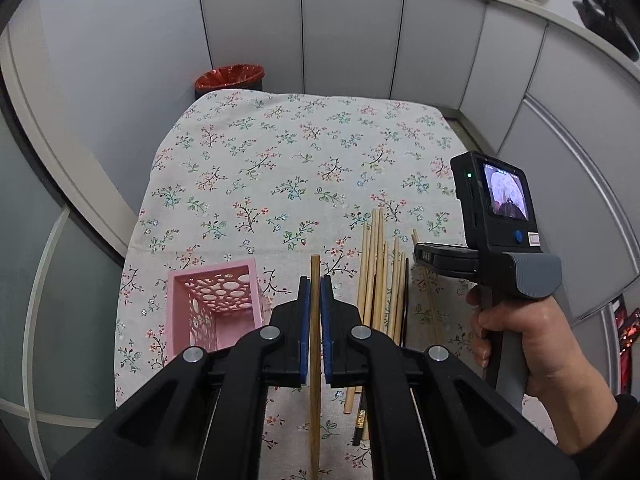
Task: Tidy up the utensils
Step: 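Grasp a chopstick with the right tool while the left tool lifts its chopstick, then carry both chopsticks over the pink basket and drop them in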
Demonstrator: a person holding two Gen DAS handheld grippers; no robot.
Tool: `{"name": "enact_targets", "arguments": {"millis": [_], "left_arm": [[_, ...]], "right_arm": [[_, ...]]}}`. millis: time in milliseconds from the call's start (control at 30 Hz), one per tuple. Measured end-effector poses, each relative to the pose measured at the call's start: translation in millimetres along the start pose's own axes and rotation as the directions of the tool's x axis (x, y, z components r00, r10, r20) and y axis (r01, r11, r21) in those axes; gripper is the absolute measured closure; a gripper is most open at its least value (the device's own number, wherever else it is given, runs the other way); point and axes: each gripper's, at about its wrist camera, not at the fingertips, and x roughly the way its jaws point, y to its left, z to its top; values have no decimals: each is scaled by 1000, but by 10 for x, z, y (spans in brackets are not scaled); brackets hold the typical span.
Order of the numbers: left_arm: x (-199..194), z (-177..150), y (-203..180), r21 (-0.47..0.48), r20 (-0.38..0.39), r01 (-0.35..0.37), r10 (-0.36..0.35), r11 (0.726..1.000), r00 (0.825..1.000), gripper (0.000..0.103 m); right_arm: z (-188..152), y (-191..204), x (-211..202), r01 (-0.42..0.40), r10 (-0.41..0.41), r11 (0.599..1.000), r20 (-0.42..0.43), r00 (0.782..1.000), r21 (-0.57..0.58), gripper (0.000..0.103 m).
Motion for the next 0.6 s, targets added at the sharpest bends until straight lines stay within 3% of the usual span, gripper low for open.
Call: {"name": "enact_targets", "arguments": {"millis": [367,600], "left_arm": [[-358,-161,48,33,85,3,-6,999,996,98],[-631,-291,29,74,141,12,-22,997,990,98]], "right_arm": [[-269,-28,-864,-42,52,996,143,988,-76,99],[-583,-29,-1521,-58,98,986,257,962,-158,99]]}}
